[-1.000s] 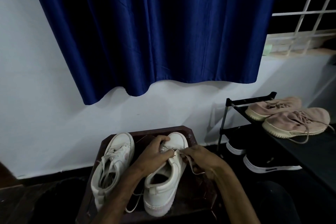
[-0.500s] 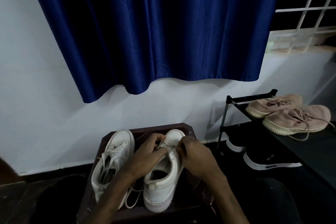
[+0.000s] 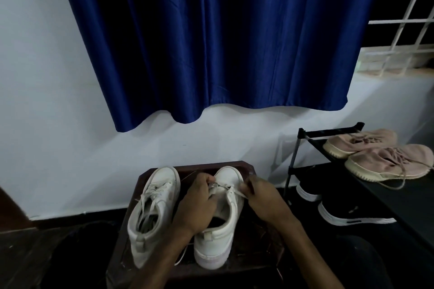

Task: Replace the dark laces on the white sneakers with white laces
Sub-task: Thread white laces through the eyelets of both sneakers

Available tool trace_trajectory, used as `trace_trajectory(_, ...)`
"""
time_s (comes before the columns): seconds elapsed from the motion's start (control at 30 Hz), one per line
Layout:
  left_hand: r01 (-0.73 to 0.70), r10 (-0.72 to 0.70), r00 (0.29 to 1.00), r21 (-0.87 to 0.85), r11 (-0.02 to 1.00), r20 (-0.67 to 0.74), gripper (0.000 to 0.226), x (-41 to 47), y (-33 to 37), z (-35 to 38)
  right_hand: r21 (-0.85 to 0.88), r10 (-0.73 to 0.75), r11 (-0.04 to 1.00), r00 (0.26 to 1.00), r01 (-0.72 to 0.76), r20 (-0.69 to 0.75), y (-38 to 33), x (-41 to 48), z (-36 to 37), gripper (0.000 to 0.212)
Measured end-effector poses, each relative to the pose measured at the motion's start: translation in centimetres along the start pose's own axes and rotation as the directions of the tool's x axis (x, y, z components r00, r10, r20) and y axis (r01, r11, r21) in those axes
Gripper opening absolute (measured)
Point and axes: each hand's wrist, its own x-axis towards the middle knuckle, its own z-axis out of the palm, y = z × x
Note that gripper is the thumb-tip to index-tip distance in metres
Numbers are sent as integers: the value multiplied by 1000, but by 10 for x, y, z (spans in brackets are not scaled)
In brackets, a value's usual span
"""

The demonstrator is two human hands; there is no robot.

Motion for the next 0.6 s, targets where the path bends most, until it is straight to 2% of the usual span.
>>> trace_trajectory(0.07, 12, -12, 1000, 28, 1000, 4, 31, 1, 2, 0, 57, -121, 991, 993, 121, -5, 0, -7, -2, 17)
trace_trajectory(0.13, 3, -4, 1000, 67, 998, 18, 32, 1, 5, -1, 13, -208, 978, 977, 208, -43, 1, -8, -5, 13)
trace_trajectory(0.2, -18, 15, 999, 113, 993, 31, 34, 0, 9, -2, -115, -288, 954, 955, 278, -72, 0, -7, -6, 11)
trace_trajectory(0.27, -27, 21, 999, 152, 988, 41, 36, -2, 11, -3, -292, -327, 908, 944, 302, -41, -4, -6, -5, 15)
trace_trajectory(0.33, -5, 1, 1000, 148, 989, 27, 38, -2, 11, -3, -297, -260, 925, 965, 239, -33, -7, -8, 0, 21)
trace_trajectory(0.37, 10, -12, 1000, 137, 991, 16, 38, -3, 10, -3, -186, -165, 970, 986, 158, -25, -11, -9, 1, 22)
trace_trajectory(0.4, 21, -22, 1000, 126, 992, 5, 37, -3, 9, -2, 27, -26, 999, 1000, 25, 18, -14, -8, -1, 24)
trace_trajectory(0.43, 26, -27, 1000, 119, 993, -1, 36, -3, 9, -1, 313, 155, 931, 981, -185, 118, -17, -5, -4, 27)
trace_trajectory(0.47, 27, -27, 1000, 118, 993, -3, 35, -3, 9, -1, 559, 295, 719, 909, -414, 294, -19, -4, -8, 30)
trace_trajectory(0.5, 29, -28, 1000, 116, 993, -6, 34, -3, 9, 0, 686, 330, 430, 809, -587, 486, -19, -2, -13, 30)
trace_trajectory(0.53, 29, -28, 1000, 114, 993, -9, 34, -3, 9, 0, 708, 298, 222, 738, -671, 606, -16, -2, -15, 29)
trace_trajectory(0.57, 28, -27, 1000, 111, 993, -12, 35, -3, 8, 0, 701, 262, 146, 711, -698, 653, -14, -2, -17, 27)
trace_trajectory(0.6, 27, -26, 1000, 107, 994, -16, 36, -2, 7, 0, 689, 256, 166, 706, -705, 661, -14, -2, -17, 26)
